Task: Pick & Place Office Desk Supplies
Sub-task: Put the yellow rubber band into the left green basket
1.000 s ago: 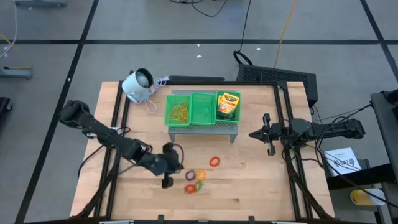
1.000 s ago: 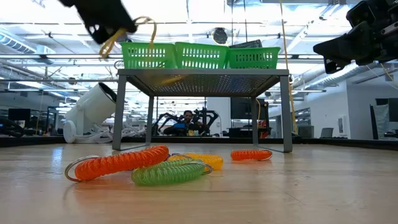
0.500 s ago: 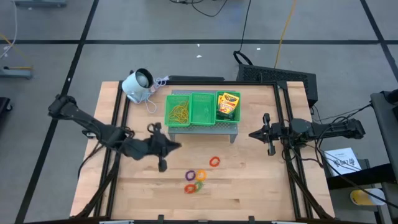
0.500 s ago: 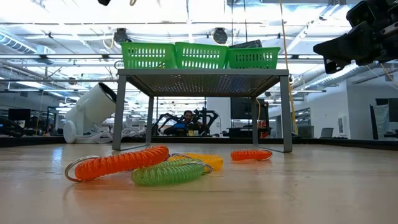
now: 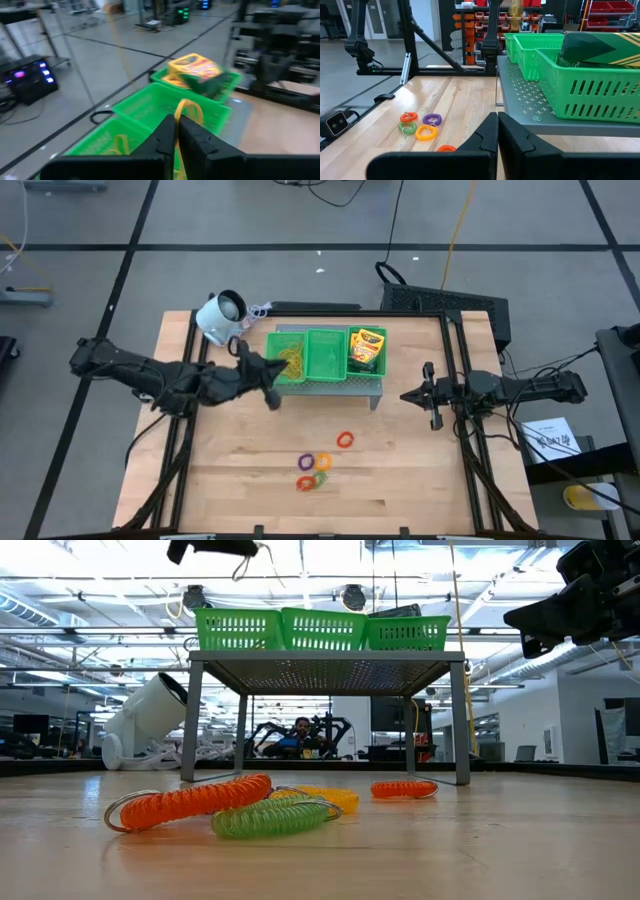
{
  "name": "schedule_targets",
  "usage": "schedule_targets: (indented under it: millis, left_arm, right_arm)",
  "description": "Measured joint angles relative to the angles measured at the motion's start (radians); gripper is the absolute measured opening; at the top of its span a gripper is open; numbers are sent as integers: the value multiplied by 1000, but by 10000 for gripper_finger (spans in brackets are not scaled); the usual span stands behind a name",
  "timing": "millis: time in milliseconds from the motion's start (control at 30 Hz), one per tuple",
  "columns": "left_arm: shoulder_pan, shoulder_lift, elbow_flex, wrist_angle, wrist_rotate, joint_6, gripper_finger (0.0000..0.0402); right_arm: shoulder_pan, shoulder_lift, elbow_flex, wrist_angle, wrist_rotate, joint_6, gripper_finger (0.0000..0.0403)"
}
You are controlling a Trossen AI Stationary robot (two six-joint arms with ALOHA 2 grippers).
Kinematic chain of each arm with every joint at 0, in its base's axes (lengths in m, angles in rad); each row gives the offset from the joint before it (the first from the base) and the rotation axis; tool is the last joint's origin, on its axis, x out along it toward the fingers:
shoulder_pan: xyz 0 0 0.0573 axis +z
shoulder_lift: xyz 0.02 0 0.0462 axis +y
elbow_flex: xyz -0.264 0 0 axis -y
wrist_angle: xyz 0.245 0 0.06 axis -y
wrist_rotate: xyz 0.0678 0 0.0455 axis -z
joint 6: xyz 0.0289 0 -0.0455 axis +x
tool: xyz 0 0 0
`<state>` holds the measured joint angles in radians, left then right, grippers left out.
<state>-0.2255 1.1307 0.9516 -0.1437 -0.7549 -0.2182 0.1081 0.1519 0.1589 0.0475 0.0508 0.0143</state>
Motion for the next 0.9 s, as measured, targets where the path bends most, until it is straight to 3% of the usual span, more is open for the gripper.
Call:
schedule_targets:
  millis: [200,367,900]
  left_arm:
    - [98,2,0,0,0,-24,5]
    - [144,2,0,-8,0,-70,27]
    - [174,2,0,-95,4,-161,35]
  right_arm:
    - [0,0,0,0,0,0,0]
    - [0,0,0,0,0,0,0]
    - [0,0,0,0,0,0,0]
